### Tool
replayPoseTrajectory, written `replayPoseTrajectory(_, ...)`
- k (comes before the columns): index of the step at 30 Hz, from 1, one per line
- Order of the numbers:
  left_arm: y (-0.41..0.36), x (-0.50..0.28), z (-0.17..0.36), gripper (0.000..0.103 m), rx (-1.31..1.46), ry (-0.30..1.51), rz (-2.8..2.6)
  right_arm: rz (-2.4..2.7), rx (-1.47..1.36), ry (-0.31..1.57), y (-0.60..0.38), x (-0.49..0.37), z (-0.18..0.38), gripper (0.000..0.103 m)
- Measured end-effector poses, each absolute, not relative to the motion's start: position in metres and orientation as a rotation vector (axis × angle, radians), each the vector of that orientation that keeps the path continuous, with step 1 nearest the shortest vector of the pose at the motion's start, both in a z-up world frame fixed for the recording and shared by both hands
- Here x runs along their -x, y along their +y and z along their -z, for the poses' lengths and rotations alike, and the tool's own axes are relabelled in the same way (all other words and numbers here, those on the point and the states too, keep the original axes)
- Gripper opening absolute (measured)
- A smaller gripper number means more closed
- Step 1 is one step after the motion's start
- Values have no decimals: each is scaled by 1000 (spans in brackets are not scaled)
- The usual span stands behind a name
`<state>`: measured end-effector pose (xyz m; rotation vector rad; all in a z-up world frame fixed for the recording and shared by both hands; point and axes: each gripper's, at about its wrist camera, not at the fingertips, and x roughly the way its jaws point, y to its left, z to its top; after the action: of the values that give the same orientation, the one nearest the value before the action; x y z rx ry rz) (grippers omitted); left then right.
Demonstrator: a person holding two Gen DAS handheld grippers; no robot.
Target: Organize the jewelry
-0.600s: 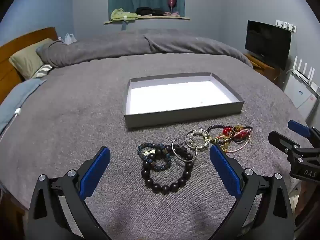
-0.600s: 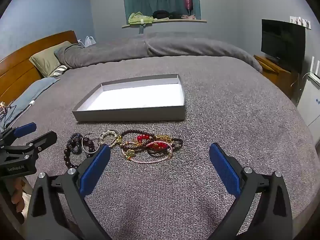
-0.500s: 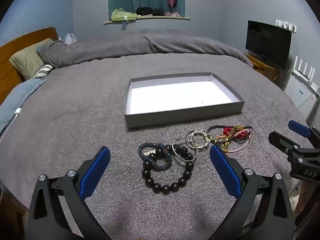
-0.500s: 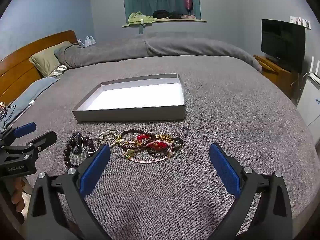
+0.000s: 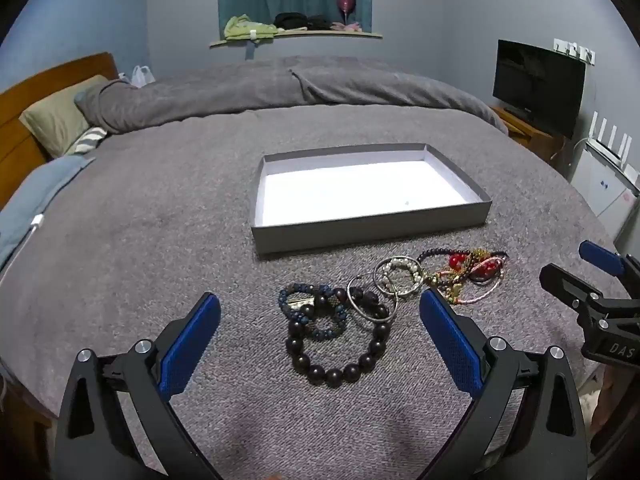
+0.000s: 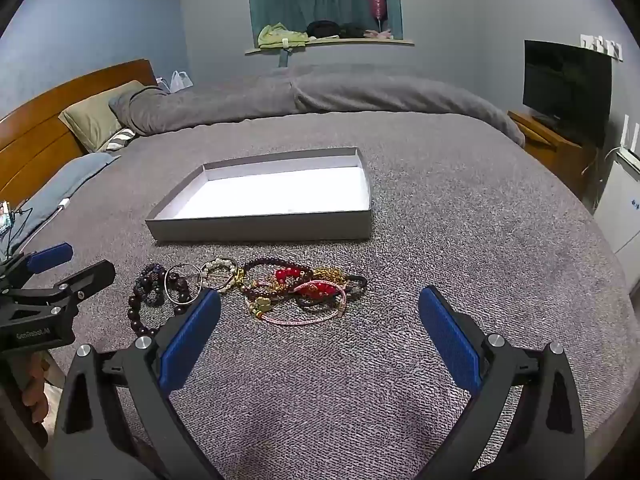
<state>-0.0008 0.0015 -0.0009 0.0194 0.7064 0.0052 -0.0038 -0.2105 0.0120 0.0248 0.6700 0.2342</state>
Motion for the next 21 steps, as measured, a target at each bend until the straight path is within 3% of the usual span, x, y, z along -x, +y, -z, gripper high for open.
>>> replayPoseTrajectory(21, 1, 0, 3, 99, -17, 708, -6, -226, -12, 678, -207, 3, -10, 98)
